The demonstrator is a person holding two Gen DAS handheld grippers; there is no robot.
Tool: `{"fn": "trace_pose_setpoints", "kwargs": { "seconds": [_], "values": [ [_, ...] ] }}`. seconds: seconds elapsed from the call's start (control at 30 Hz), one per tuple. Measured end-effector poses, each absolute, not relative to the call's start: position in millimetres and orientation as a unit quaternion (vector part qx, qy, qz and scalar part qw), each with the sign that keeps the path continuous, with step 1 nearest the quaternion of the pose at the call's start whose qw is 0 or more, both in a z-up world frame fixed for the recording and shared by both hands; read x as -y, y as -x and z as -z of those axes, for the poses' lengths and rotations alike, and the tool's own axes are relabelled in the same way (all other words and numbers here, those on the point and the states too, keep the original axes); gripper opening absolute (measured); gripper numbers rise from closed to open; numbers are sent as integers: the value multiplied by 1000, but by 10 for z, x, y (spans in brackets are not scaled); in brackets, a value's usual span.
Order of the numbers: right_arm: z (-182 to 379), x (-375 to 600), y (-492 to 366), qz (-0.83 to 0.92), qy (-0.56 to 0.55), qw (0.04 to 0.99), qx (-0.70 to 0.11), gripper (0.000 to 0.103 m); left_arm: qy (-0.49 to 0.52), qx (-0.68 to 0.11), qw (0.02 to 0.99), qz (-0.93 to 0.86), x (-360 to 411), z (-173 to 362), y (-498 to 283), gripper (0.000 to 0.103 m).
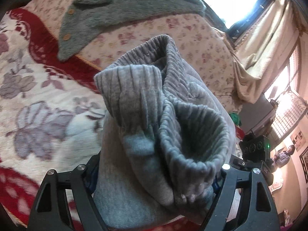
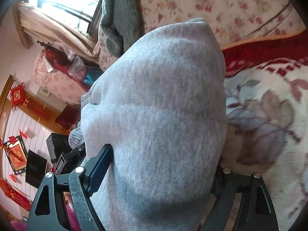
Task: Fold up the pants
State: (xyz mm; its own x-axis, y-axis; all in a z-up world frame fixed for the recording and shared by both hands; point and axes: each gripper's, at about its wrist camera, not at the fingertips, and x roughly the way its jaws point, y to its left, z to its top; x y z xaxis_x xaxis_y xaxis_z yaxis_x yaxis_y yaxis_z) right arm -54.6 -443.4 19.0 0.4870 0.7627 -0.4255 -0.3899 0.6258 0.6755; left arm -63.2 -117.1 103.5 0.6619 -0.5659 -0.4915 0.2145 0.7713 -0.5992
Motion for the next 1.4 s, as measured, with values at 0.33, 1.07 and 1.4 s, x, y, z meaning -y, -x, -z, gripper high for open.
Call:
{"fn": "trace_pose_setpoints", "kwargs": {
  "seconds": [0.33,1.07,1.4],
  "values": [
    [-361,5394,775,-286,-257,854,-351,89,249,-356,859,270,2145,-999,584,83],
    [-40,6158,930,-139,-191,896,-377,100,181,-404,859,258,2736,-568,745,89],
    [-290,6031,1255,-75,-157,925,-338,100,86,-367,902,209,2757,-992,1015,89]
  ]
}}
